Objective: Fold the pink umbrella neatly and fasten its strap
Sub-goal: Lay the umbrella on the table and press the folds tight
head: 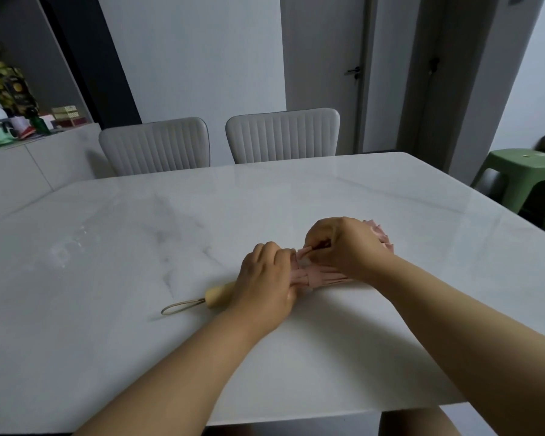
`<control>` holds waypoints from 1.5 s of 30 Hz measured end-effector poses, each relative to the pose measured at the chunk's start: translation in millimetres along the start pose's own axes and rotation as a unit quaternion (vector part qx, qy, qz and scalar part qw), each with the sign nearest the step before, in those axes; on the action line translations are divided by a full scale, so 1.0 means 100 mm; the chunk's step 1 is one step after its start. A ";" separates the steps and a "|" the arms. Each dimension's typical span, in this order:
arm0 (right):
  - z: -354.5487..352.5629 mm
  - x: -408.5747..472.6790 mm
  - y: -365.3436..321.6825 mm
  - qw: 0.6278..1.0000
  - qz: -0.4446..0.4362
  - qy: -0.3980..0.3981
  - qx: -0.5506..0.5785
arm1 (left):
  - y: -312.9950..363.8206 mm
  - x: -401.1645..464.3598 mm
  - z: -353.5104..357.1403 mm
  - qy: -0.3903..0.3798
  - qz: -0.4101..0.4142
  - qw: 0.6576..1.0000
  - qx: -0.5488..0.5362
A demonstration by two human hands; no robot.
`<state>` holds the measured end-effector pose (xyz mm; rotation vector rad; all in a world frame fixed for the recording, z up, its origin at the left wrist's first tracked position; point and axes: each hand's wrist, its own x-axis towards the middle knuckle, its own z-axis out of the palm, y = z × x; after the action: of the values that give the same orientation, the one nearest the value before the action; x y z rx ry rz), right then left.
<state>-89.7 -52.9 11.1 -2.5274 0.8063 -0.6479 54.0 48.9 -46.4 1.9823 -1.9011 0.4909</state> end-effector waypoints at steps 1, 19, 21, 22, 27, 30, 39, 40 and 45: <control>0.00 0.00 -0.01 1.000 0.005 -0.003 0.004 | 0.00 -0.01 0.04 0.022 0.009 1.000 0.018; -0.13 0.18 -0.14 0.975 0.159 -0.143 0.064 | 0.06 -0.03 0.16 0.115 0.010 0.991 0.072; -0.13 0.17 -0.14 0.974 0.165 -0.138 0.064 | 0.07 -0.03 0.16 0.117 0.010 0.991 0.070; -0.12 0.18 -0.14 0.975 0.165 -0.137 0.065 | 0.08 -0.03 0.17 0.117 0.010 0.991 0.069; -0.08 0.14 -0.14 0.985 0.133 -0.081 0.078 | 0.08 -0.01 0.16 0.117 -0.010 0.992 0.053; -0.05 0.08 -0.10 0.986 0.142 -0.043 0.077 | 0.08 0.00 0.15 0.116 -0.007 0.992 0.051; -0.12 0.36 -0.19 0.962 0.200 -0.176 -0.054 | 0.07 0.00 0.12 0.107 -0.013 0.992 0.059; -0.14 0.39 -0.21 0.956 0.205 -0.199 -0.069 | 0.08 0.00 0.11 0.108 -0.013 0.992 0.056; -0.17 0.46 -0.26 0.929 0.227 -0.281 -0.081 | 0.07 0.00 0.11 0.103 -0.020 0.993 0.046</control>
<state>-54.1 -66.4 51.7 -2.3360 1.1864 0.2967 47.0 43.4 -55.5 1.9381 -1.7385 0.7525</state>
